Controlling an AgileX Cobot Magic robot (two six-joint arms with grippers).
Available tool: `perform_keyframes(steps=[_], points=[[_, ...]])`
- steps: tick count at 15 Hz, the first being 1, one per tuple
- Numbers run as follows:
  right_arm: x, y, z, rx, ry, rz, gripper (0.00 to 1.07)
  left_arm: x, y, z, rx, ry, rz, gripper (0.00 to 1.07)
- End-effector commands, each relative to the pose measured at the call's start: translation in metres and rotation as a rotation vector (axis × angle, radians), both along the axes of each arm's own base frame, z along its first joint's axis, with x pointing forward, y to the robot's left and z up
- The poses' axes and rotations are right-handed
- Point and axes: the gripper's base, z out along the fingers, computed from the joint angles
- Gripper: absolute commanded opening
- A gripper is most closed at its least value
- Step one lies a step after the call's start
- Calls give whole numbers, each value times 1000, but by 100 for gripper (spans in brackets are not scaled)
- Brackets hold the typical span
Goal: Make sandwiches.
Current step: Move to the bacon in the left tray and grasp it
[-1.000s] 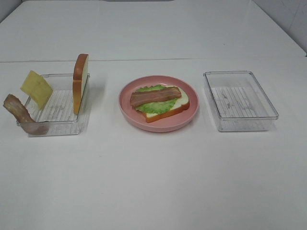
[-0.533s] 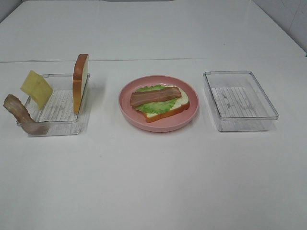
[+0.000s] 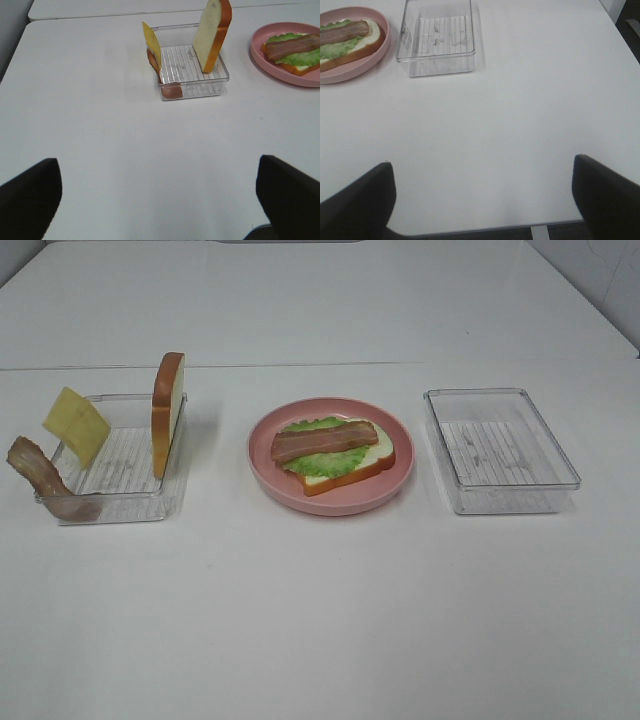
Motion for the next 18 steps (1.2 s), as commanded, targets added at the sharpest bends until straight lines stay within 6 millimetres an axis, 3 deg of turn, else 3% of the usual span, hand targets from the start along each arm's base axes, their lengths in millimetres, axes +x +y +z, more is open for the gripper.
perform_keyframes(steps=[1, 7, 11, 18], points=[[-4, 0, -1, -2, -39, 1, 92, 0, -1, -1, -14, -1, 0, 100], [-4, 0, -1, -2, -39, 1, 92, 0, 0, 0, -9, -6, 5, 100], [-4, 0, -1, -2, -39, 1, 92, 6, 0, 18, 2, -33, 5, 100], [-4, 0, -1, -2, -39, 1, 92, 96, 3, 44, 10, 248, -9, 100]])
